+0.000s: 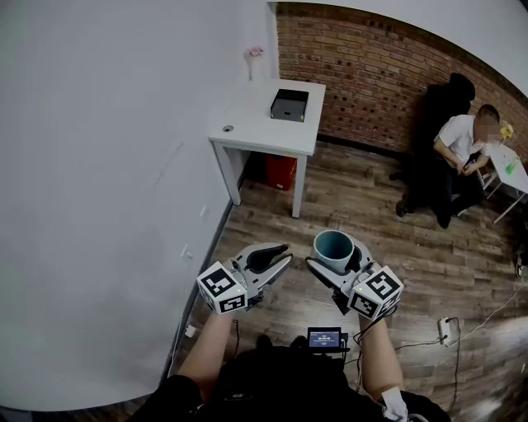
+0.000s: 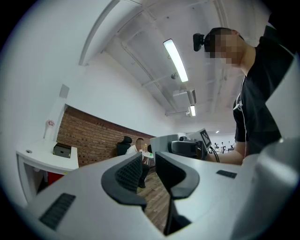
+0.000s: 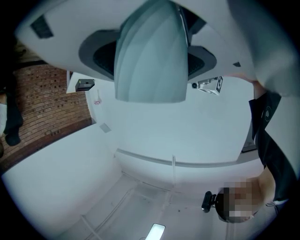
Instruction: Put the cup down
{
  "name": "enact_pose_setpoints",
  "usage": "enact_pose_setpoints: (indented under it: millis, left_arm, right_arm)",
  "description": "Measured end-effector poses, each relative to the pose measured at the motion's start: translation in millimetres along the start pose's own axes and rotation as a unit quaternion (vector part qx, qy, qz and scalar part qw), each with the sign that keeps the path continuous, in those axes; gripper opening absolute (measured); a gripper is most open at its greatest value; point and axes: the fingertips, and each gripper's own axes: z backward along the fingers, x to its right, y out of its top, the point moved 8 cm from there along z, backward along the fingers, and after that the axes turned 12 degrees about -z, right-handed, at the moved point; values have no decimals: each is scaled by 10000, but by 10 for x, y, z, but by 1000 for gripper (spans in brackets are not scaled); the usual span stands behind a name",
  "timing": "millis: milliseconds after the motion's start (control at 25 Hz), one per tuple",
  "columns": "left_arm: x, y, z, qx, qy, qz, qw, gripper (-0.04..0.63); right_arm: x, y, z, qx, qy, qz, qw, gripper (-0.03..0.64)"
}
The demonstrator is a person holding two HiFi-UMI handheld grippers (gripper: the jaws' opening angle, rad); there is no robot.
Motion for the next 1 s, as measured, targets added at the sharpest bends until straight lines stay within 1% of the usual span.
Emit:
enact_pose_setpoints:
  millis: [280,440,640,1000]
  left_arm:
    - [53,-21,-148,-47,-9,33,10000,78]
    - [79,-49,-291,-89,-46,-27,9999,78]
    - [138,-84,-485,-131,65,-82,9999,78]
    - [119,-186,-720,-135,241,-23,9996,78]
  right_arm:
    - [72,5,93,-60,15,35,10000,390]
    - [191,-13,135,-186,-25,129,9997,390]
    - [322,41,238,-228,89,270,9993,390]
    - [606,87,336,-254,185,220,9993,390]
